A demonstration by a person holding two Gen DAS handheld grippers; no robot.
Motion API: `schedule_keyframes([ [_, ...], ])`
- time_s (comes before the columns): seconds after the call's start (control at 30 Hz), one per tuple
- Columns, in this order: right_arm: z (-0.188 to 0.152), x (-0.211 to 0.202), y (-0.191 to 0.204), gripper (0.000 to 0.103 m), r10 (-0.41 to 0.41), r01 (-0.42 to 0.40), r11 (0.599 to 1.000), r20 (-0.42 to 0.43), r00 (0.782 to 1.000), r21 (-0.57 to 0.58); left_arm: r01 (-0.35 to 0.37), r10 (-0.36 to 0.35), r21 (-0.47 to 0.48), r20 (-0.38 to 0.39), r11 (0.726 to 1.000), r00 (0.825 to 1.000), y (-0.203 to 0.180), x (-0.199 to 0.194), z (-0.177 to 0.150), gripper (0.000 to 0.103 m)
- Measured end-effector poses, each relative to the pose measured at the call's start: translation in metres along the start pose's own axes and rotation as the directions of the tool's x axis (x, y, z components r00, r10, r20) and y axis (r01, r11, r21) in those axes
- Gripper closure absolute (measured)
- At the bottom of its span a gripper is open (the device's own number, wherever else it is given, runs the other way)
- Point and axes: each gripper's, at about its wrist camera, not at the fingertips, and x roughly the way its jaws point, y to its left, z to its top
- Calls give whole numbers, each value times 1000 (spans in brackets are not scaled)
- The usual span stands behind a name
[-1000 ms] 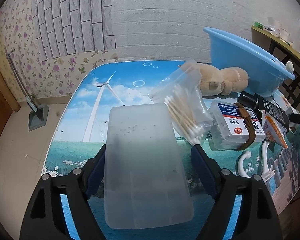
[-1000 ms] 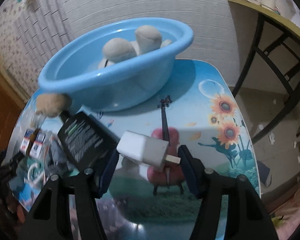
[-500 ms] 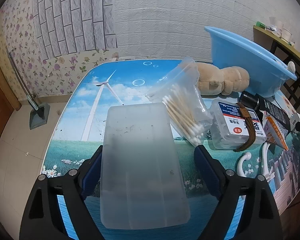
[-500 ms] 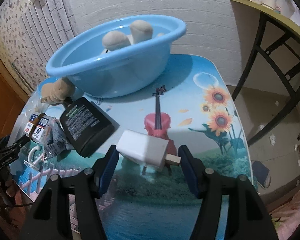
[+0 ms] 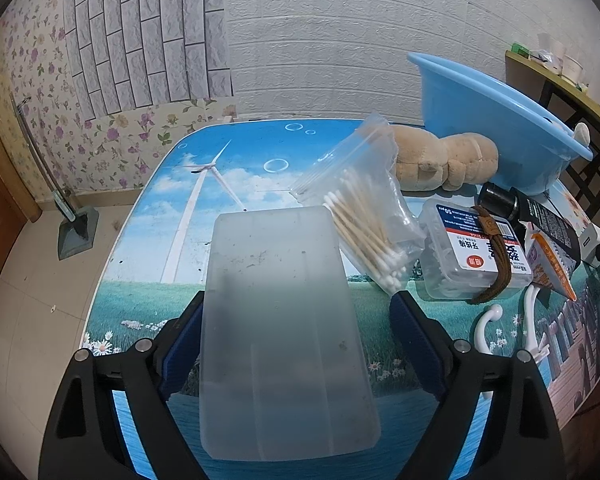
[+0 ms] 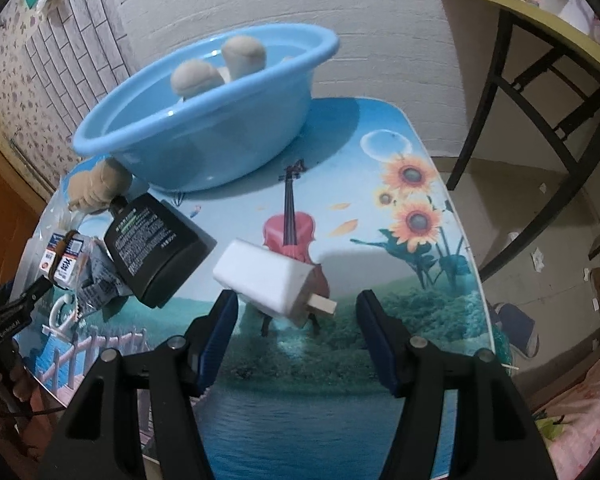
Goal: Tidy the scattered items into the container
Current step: 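Grasp the white charger plug with the right gripper while the left holds the box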
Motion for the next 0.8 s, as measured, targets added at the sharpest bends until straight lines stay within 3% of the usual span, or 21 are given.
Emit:
schedule_keyframes([
  [0.33,-1,-8,5,42,-2,3,1000,32,999,-24,0,0,0,0,1000,1000,0,0,0,15],
  [0.57,-2,-9,12,64,19,-17,997,28,999,-70,0,0,0,0,1000,1000,0,0,0,15],
  [0.8,-9,-9,27,64,108,-107,985,-3,994,-131,0,0,0,0,1000,1000,0,0,0,15],
])
